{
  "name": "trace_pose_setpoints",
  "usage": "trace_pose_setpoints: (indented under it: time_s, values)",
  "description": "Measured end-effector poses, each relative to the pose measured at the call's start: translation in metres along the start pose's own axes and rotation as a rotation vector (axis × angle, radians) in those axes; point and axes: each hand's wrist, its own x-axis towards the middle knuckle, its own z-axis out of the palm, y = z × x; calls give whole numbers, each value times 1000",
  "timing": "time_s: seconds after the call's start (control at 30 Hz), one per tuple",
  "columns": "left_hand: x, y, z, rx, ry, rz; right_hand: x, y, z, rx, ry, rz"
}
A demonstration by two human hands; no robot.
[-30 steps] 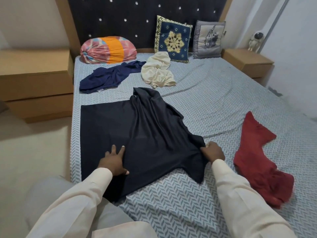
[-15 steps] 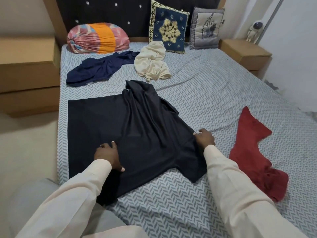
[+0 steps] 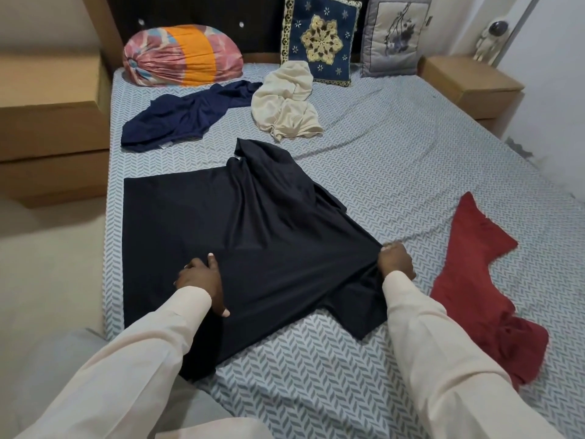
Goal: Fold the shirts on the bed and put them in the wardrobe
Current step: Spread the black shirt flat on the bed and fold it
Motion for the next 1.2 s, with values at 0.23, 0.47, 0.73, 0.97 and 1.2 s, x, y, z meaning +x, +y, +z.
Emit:
trace_pose_setpoints:
  time_s: [0.23, 0.47, 0.73, 0.97, 1.2]
  values:
    - [13, -6, -27, -21, 24, -8, 8, -36, 4, -82, 9, -138]
    - [39, -7, -36, 54, 142, 40, 37, -104, 15, 96, -330, -335]
    - [59, -6, -49, 98, 55, 51, 102, -148, 62, 217, -509, -178]
    - [79, 0, -65, 102, -45, 60, 69, -182, 29, 447, -700, -222]
    - [100, -8, -103, 90, -151, 66, 117, -163, 19, 573, -213, -221]
